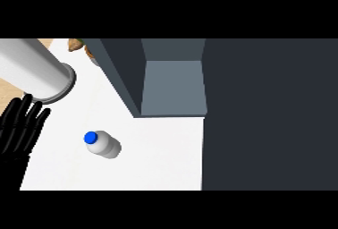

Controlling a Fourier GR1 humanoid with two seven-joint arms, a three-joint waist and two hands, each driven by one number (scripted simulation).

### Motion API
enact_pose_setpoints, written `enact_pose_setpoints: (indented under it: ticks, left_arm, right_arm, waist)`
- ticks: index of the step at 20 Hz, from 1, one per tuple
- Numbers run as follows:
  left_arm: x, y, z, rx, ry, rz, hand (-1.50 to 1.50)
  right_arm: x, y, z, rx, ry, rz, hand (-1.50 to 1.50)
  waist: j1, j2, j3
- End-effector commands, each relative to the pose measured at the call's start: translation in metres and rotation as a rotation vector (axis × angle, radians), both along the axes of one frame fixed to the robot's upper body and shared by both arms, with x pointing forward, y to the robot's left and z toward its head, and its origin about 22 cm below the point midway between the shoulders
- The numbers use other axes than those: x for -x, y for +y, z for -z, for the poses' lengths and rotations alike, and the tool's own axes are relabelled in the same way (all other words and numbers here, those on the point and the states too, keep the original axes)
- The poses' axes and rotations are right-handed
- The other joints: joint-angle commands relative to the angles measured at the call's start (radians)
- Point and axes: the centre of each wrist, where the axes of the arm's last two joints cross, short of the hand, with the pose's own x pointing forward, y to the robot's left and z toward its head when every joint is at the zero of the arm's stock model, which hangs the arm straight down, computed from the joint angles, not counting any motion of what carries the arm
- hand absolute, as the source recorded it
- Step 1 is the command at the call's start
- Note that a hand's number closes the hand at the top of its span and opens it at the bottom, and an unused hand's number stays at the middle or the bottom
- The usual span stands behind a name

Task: Pick up the bottled water, place it into the cabinet and close the cabinet

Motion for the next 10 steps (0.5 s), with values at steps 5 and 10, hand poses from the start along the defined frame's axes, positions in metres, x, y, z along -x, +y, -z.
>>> enact_pose_setpoints:
  ticks: [5,10]
  left_arm:
    - [-0.018,0.014,0.029,-0.004,0.087,-0.046,-1.50]
    - [-0.033,0.027,0.066,0.003,0.181,-0.026,-1.50]
  right_arm:
    - [0.046,0.005,-0.039,0.009,-0.050,0.003,-1.50]
    - [0.045,0.006,-0.028,0.037,-0.072,0.000,-1.50]
  waist:
    - [-0.008,0.000,-0.001]
    - [-0.012,0.001,-0.001]
